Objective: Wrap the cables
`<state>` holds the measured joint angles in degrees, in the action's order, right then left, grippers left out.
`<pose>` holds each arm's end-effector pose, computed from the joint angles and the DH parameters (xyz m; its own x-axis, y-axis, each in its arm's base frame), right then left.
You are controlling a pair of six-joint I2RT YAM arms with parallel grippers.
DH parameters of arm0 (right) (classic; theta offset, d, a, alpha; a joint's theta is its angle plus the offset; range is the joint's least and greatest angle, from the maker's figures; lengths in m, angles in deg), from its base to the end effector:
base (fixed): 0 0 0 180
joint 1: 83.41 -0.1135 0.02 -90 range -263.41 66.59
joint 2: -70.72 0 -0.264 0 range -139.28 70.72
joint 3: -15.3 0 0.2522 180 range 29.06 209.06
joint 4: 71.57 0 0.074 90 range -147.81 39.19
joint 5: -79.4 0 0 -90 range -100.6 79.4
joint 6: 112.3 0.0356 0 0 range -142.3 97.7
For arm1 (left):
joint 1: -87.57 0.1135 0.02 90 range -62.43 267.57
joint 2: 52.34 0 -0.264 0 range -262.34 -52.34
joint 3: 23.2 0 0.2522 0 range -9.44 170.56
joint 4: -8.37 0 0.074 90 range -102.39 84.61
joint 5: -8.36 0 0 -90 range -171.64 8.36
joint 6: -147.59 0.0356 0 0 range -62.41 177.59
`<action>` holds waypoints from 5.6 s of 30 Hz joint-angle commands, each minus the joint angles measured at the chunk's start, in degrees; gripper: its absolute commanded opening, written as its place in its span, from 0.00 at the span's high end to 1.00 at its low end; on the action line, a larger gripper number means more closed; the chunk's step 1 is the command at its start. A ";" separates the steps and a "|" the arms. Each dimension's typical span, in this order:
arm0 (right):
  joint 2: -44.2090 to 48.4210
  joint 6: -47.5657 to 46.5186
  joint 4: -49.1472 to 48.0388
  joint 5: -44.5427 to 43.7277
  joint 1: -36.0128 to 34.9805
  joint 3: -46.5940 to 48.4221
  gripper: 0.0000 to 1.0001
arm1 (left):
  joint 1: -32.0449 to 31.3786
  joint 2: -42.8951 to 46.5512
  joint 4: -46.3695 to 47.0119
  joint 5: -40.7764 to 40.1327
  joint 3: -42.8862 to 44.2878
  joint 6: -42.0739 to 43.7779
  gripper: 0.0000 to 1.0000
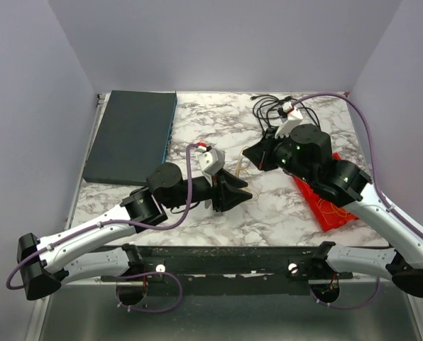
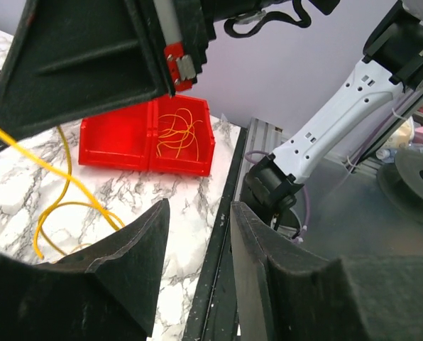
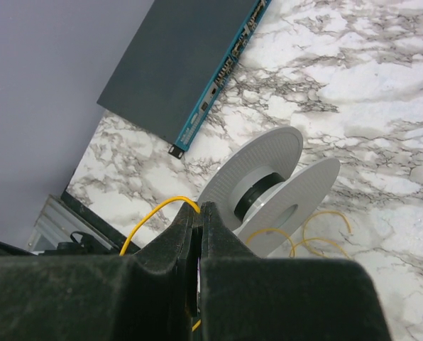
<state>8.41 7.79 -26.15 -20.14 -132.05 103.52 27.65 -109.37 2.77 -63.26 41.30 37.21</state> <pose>0.1544 0.1665 0.4210 -0.5103 0.1686 -0.8433 -0.4405 0.7910 0.4247 0.1076 -0.2082 0.3713 -0.3256 -0.0971 -0.9405 0.9235 0.1804 -0.3384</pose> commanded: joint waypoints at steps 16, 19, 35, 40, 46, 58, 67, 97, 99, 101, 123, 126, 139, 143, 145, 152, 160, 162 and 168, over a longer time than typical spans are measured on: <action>-5.76 5.64 0.58 1.82 0.04 4.24 0.99 | -5.93 14.13 -5.39 -37.46 -12.48 -4.43 0.37; -7.09 6.79 0.13 2.07 0.04 4.53 0.99 | -7.66 12.67 -2.45 -42.96 -13.73 -5.02 0.34; -3.26 6.04 5.04 -11.24 0.13 1.19 0.99 | -9.49 3.87 -5.29 -43.56 -4.17 0.97 1.00; 2.33 4.75 11.16 -23.44 0.17 -3.67 0.97 | -7.29 3.98 -21.87 -35.26 6.55 5.76 1.00; 5.40 4.94 9.85 -16.02 0.13 -5.10 0.97 | -5.12 1.68 -22.31 -27.82 8.80 8.59 0.60; -0.17 6.25 9.41 -6.06 0.13 4.63 0.97 | -5.23 -2.71 2.76 -29.69 -1.49 5.21 0.24; -1.40 6.88 7.37 -4.33 0.13 3.46 0.97 | -5.37 -3.52 13.14 -36.38 -4.88 3.42 0.47; 15.10 -4.44 -4.62 -0.83 0.13 -19.33 0.37 | 5.32 -20.03 -65.69 -3.70 39.41 13.44 1.00; 14.65 -5.58 -6.35 1.95 0.10 -19.07 0.37 | 5.51 -20.72 -66.30 -3.40 39.70 13.35 1.00; 14.25 -6.39 -8.10 5.13 0.13 -19.20 0.42 | 5.77 -21.05 -66.36 -2.89 39.87 13.13 1.00; 7.50 -12.88 -12.95 11.44 -4.30 -17.45 0.56 | 7.97 -23.62 -64.59 0.78 40.91 12.82 1.00; 7.20 -12.92 -13.32 10.84 -4.70 -17.63 0.56 | 8.07 -23.55 -64.51 1.21 40.85 12.91 1.00; 3.19 -13.59 -15.60 3.48 -8.57 -15.77 0.64 | 8.33 -22.04 -62.47 2.45 38.14 12.78 1.00; 2.69 -13.13 -15.75 3.22 -8.66 -15.66 0.78 | 8.59 -20.82 -60.88 3.33 36.40 12.41 1.00; 2.47 -12.93 -15.99 3.32 -8.66 -15.70 0.85 | 8.77 -20.49 -60.39 3.43 35.85 12.21 1.00; 2.43 -11.50 -14.55 2.93 -8.84 -14.29 0.99 | 9.11 -16.83 -55.69 1.58 31.13 10.31 0.99; 3.06 -14.63 -12.24 1.63 -8.98 -13.81 0.80 | 9.52 -15.65 -55.28 3.13 30.03 10.53 1.00; 2.78 -15.81 -12.37 1.90 -9.01 -14.05 0.74 | 9.69 -15.73 -56.11 3.48 30.73 10.99 1.00; 3.85 -18.24 -14.06 3.11 -9.02 -15.63 0.66 | 11.17 -16.22 -58.88 6.73 32.58 12.37 1.00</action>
<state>11.01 -7.69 -39.63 -16.86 -140.46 88.26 37.46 -126.00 -54.76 -60.58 71.60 48.20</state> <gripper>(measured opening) 0.335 0.013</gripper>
